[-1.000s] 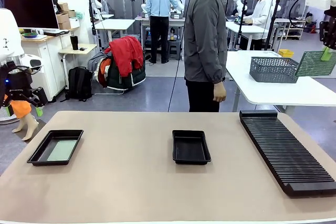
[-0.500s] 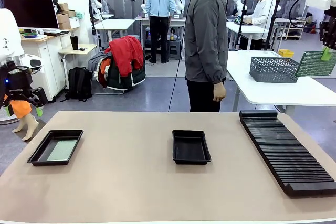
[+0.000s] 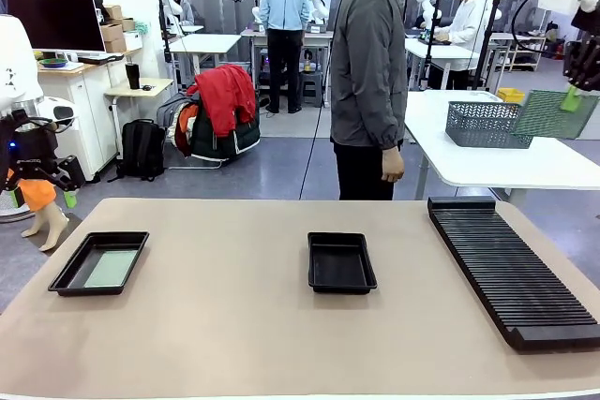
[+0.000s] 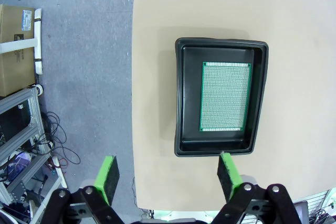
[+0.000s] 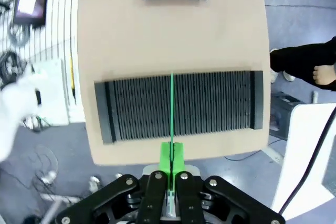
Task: Inspect and transfer BCBs to ESD trays.
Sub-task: Pick up the Blank PCB from the PCB Rack and place it in the right ESD tray.
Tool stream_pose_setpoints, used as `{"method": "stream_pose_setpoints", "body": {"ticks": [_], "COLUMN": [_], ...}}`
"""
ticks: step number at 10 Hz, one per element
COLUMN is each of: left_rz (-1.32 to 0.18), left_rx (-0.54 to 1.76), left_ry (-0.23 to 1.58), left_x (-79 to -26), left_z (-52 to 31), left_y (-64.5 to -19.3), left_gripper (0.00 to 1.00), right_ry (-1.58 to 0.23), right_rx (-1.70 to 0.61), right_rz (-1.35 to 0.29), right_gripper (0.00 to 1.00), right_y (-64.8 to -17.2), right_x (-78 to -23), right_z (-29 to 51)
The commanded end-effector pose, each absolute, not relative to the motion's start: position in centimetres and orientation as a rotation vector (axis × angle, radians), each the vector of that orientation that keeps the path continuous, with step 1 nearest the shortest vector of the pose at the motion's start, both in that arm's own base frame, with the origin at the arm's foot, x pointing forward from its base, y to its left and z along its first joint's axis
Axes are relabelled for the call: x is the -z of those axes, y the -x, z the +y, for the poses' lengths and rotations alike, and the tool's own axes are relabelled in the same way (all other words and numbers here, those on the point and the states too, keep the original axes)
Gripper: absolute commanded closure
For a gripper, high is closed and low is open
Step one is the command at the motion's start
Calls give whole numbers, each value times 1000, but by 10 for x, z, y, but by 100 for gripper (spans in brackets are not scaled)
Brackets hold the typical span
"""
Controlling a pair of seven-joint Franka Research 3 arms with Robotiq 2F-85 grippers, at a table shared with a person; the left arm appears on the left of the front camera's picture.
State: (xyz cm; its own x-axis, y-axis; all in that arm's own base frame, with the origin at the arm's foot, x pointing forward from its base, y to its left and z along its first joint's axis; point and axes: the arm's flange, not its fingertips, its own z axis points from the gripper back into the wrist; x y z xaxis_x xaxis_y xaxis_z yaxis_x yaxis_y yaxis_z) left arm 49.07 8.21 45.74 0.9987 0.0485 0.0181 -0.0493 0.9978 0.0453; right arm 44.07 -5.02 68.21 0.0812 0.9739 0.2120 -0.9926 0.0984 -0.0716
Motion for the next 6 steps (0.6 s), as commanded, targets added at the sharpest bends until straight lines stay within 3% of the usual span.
{"method": "stream_pose_setpoints", "body": {"ticks": [1,6], "left_rz": [-20,-20], "left_rx": [-48,-48], "left_ry": [-42,-42], "left_x": [-457,-457], "left_z": [82,82], "left_y": [-490,-490], "left_gripper": [0,0], "right_ry": [-217,-322], "right_rx": [-1226,-698], "right_rz": [-306,-332], "right_gripper": [98,98], "right_y": [-444,-445], "right_x": [-677,-617], "right_z": [-33,34]}}
